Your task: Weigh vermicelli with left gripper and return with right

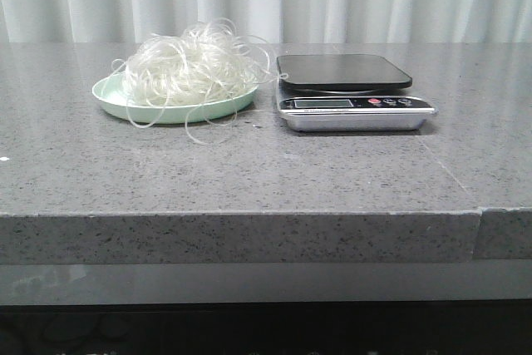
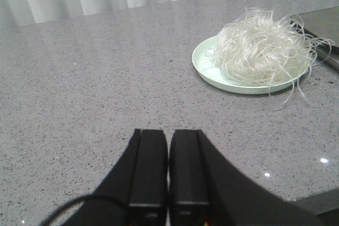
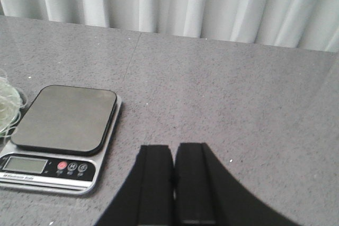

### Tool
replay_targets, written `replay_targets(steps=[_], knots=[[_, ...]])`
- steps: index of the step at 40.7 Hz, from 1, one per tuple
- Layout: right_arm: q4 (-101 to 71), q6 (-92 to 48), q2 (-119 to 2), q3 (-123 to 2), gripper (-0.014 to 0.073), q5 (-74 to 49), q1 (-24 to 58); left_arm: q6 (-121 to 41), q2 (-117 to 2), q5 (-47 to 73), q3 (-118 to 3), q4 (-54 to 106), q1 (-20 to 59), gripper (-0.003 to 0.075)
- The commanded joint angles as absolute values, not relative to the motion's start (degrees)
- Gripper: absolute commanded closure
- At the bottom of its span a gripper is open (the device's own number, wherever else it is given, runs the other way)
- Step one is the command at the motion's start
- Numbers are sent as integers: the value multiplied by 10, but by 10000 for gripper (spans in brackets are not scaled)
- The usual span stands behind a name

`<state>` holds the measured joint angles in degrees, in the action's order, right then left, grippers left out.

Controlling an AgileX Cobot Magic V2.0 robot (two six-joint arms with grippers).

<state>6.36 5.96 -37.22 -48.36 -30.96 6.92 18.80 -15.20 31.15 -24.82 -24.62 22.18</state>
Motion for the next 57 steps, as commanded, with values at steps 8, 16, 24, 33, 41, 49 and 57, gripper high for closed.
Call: replay_targets(steps=[8, 16, 24, 33, 41, 49, 57], knots=[[27, 61, -260, -381, 437, -234, 66, 195, -158, 271, -262, -253, 226, 582], [27, 61, -185, -290, 437, -205, 66, 195, -158, 271, -262, -253, 226, 582], [27, 61, -152, -238, 437, -185, 66, 195, -158, 271, -262, -253, 226, 582], [27, 61, -152, -233, 437, -179, 66, 195, -158, 271, -262, -253, 226, 582], [27, 61, -152, -233, 437, -180, 66, 195, -158, 271, -262, -253, 226, 582], [27, 61, -152, -233, 437, -180, 66, 195, -158, 271, -262, -253, 226, 582], [27, 61, -152, -233, 437, -180, 66, 195, -158, 271, -262, -253, 226, 582]])
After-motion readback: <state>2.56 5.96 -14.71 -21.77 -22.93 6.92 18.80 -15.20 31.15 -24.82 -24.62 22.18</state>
